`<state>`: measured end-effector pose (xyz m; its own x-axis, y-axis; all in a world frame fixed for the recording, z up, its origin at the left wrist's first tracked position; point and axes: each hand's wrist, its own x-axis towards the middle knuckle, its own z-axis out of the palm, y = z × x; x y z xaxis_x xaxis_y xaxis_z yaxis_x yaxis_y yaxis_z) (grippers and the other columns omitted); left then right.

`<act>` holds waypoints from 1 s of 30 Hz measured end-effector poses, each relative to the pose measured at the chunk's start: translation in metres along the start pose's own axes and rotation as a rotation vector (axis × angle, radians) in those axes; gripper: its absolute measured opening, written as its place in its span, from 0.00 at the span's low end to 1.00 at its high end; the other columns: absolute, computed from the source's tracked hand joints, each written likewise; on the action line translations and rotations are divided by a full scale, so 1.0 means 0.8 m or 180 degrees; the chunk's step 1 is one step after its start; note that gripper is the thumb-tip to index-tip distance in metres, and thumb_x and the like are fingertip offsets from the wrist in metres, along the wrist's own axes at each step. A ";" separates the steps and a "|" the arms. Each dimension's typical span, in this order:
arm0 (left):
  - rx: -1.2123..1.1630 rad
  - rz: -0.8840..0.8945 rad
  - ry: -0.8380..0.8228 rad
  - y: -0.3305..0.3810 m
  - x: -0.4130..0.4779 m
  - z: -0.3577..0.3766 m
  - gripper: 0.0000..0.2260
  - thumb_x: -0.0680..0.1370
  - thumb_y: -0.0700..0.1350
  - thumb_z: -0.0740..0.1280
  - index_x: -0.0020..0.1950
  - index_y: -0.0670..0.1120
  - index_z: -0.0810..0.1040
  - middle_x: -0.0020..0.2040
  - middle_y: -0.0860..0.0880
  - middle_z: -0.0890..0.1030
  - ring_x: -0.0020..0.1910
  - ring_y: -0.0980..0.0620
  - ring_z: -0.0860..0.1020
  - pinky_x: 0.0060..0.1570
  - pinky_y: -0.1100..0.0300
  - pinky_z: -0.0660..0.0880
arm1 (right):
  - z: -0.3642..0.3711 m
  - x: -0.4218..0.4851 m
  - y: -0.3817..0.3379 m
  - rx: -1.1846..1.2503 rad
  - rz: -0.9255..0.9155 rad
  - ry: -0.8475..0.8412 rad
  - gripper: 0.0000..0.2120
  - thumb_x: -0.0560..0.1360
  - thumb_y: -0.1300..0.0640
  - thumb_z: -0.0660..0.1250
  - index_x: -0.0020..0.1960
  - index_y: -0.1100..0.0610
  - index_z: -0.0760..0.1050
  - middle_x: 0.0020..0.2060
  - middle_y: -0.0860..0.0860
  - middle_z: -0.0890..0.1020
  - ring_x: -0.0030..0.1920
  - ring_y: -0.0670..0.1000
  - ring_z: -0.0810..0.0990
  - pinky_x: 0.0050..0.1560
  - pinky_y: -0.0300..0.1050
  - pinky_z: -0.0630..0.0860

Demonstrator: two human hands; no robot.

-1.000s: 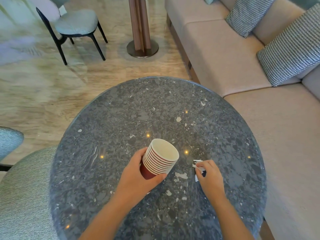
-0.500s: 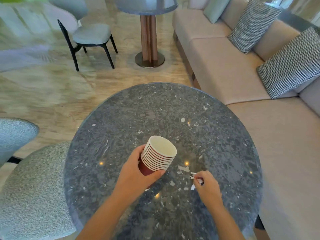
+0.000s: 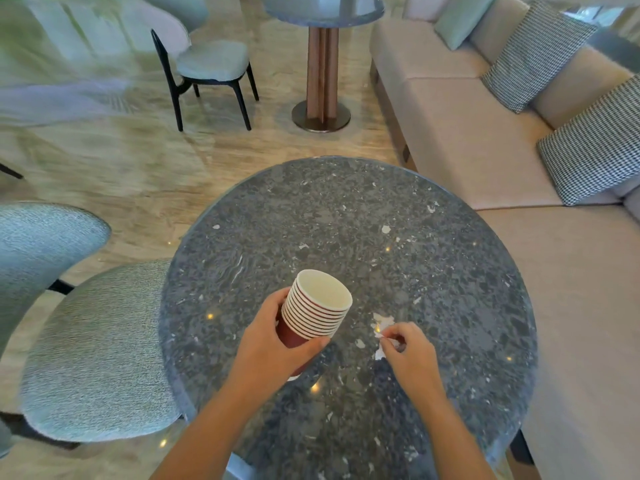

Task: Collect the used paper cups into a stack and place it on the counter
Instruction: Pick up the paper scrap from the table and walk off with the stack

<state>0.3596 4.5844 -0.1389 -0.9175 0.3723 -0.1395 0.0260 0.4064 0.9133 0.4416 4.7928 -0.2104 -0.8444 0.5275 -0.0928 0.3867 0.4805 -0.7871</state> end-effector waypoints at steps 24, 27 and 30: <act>-0.0818 -0.0044 0.2537 -0.024 -0.237 -0.225 0.33 0.54 0.57 0.76 0.57 0.56 0.72 0.50 0.56 0.81 0.47 0.63 0.80 0.44 0.69 0.76 | 0.072 -0.130 -0.335 0.0798 -0.2373 -0.0879 0.09 0.71 0.67 0.68 0.38 0.53 0.76 0.37 0.46 0.78 0.38 0.43 0.75 0.37 0.31 0.71; -0.0877 0.0025 0.2769 -0.026 -0.280 -0.246 0.30 0.55 0.55 0.79 0.55 0.56 0.73 0.49 0.54 0.82 0.47 0.60 0.80 0.44 0.66 0.76 | 0.089 -0.169 -0.357 0.0871 -0.2565 -0.1023 0.09 0.70 0.67 0.68 0.39 0.54 0.76 0.37 0.46 0.78 0.37 0.42 0.75 0.36 0.29 0.70; -0.0927 0.0067 0.3025 -0.033 -0.324 -0.264 0.32 0.56 0.53 0.82 0.57 0.53 0.74 0.49 0.54 0.82 0.46 0.61 0.80 0.46 0.62 0.74 | 0.106 -0.202 -0.379 0.0899 -0.2718 -0.1142 0.09 0.70 0.68 0.68 0.39 0.54 0.77 0.36 0.46 0.78 0.37 0.41 0.76 0.36 0.27 0.69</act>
<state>0.5132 4.3005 -0.0460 -0.8580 -0.4980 0.1262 0.0644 0.1394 0.9881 0.4294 4.5026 -0.0085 -0.8807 -0.1890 0.4344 -0.4733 0.3920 -0.7889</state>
